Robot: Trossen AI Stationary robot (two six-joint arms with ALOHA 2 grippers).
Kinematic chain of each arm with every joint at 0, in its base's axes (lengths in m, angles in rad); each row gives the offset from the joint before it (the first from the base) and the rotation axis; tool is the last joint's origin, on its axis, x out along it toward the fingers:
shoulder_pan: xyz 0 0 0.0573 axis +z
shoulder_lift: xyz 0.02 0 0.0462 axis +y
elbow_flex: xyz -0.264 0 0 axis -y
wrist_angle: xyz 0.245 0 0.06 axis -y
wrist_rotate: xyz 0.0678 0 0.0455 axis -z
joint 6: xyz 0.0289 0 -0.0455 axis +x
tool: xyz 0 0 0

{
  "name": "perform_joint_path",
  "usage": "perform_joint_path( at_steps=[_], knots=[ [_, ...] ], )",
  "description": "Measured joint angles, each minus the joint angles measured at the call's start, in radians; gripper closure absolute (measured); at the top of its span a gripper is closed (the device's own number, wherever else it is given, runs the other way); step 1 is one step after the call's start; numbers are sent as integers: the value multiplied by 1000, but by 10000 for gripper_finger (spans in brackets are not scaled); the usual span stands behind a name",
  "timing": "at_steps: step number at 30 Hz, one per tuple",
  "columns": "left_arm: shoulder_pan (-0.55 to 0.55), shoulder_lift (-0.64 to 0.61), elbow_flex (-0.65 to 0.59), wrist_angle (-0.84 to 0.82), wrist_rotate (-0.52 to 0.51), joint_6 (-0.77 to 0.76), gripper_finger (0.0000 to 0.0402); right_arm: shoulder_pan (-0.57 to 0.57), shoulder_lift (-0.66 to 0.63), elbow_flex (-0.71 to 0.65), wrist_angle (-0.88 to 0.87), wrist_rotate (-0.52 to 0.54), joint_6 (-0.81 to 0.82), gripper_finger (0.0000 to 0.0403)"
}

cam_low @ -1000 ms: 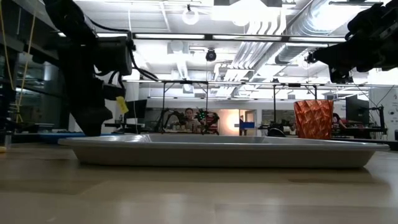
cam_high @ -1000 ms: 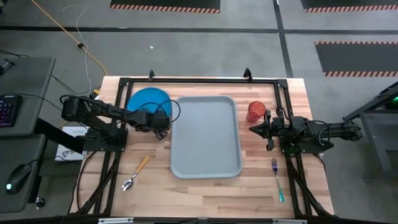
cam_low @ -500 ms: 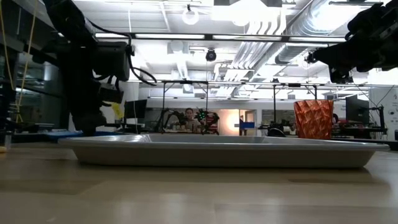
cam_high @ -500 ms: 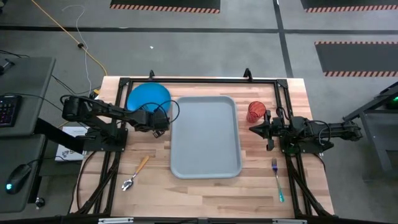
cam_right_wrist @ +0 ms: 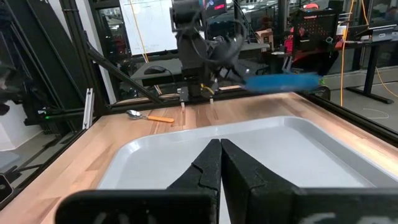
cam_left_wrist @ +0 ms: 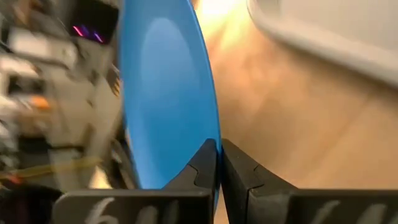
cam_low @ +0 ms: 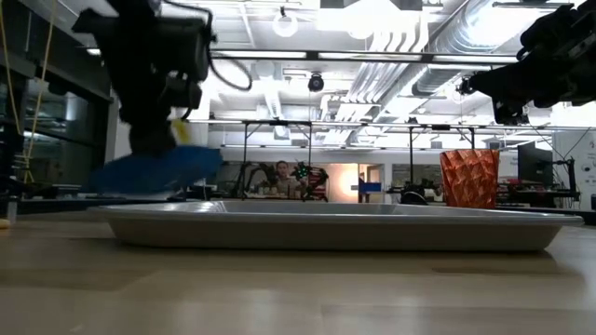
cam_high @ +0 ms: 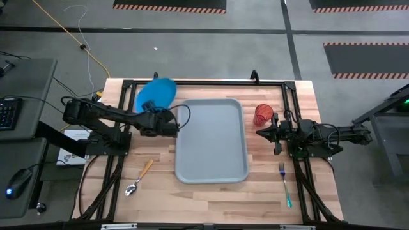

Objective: Pick and place plate/cup/fork/spoon on tray
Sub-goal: Put the blue plate on the right of the gray serving tray

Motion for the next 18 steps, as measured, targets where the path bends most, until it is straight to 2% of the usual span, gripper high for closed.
perform_joint_path(
  at_steps=[6, 10, 14, 18],
  knots=[
    [-23, 0, 111, 13, -160, 213, 401, 0, 0, 0, 0, 0, 0, 402],
    [-26, 0, 174, 103, -234, 437, 401, 0, 0, 0, 0, 0, 0, 402],
    [-34, -1, 203, 337, -222, 731, 401, 0, 0, 0, 0, 0, 0, 402],
    [-82, 3, 203, 577, -135, 959, 401, 0, 0, 0, 0, 0, 0, 402]
  ],
)
